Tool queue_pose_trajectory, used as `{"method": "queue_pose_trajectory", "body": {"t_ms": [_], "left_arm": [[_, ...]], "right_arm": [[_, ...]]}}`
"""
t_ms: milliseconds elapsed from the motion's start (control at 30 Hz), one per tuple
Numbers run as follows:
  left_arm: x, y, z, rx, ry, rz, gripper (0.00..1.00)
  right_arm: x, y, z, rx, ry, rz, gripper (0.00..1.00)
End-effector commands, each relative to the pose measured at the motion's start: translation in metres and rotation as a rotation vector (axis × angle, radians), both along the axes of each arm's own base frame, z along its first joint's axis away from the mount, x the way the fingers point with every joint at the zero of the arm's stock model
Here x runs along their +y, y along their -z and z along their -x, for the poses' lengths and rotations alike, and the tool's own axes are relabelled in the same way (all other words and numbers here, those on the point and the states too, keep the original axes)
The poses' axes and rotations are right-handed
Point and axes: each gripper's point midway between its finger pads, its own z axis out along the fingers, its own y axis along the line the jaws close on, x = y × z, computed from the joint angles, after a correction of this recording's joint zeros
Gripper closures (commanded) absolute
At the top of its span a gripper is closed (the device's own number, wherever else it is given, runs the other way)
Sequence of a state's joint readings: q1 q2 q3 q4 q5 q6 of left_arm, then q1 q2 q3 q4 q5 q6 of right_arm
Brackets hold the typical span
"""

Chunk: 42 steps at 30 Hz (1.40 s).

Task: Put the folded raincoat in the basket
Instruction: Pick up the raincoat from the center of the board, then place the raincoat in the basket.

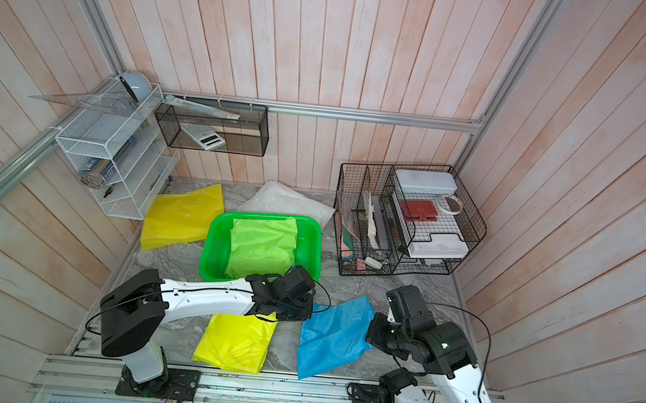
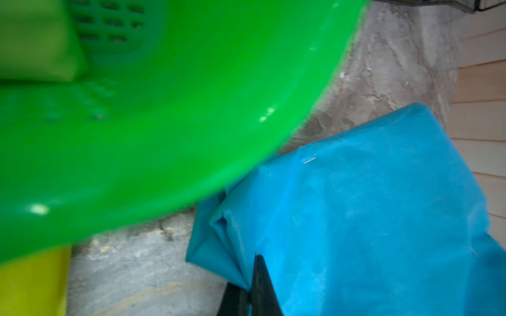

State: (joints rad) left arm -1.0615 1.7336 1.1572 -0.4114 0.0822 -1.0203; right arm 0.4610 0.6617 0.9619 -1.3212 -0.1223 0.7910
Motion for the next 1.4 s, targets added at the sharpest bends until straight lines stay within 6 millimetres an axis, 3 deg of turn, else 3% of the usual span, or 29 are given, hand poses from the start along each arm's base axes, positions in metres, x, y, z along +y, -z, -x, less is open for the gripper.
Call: {"method": "queue_pose_trajectory", "body": {"t_ms": [0,167,333,533,733,933,1167,1367], "left_arm": [[-0.012,-0.043,0.0,-0.075,0.074,0.01,1.0],[-0.015,-0.096,-0.008,-0.164,0.083,0.052,1.0],[-0.005,-0.137,-0.016,-0.266,0.07,0.069,1.0],[0.047,-0.16,-0.055,-0.34,-0.029,0.004,1.0],[0.117,-0.156,-0.101,-0.368,-0.168,-0.089,1.0],[0.169,-0.143,-0.136,-0.357,-0.248,-0.133,1.0],[0.223,-0.135,-0.18,-0.37,-0.318,-0.19,1.0],[0.254,-0.123,-0.218,-0.361,-0.365,-0.222,1.0]], "right_arm": [[-0.021,-0.017,0.011,-0.027,0.018,0.078,1.0],[-0.027,-0.051,0.017,-0.086,0.021,0.066,1.0],[-0.026,-0.084,0.015,-0.158,0.006,0.043,1.0],[0.011,-0.094,-0.008,-0.191,-0.039,-0.116,1.0],[0.061,-0.104,-0.063,-0.3,-0.042,-0.346,1.0],[0.115,-0.1,-0.119,-0.321,-0.113,-0.396,1.0],[0.188,-0.077,-0.169,-0.269,-0.253,-0.359,1.0],[0.221,-0.034,-0.196,-0.204,-0.278,-0.32,1.0]]}}
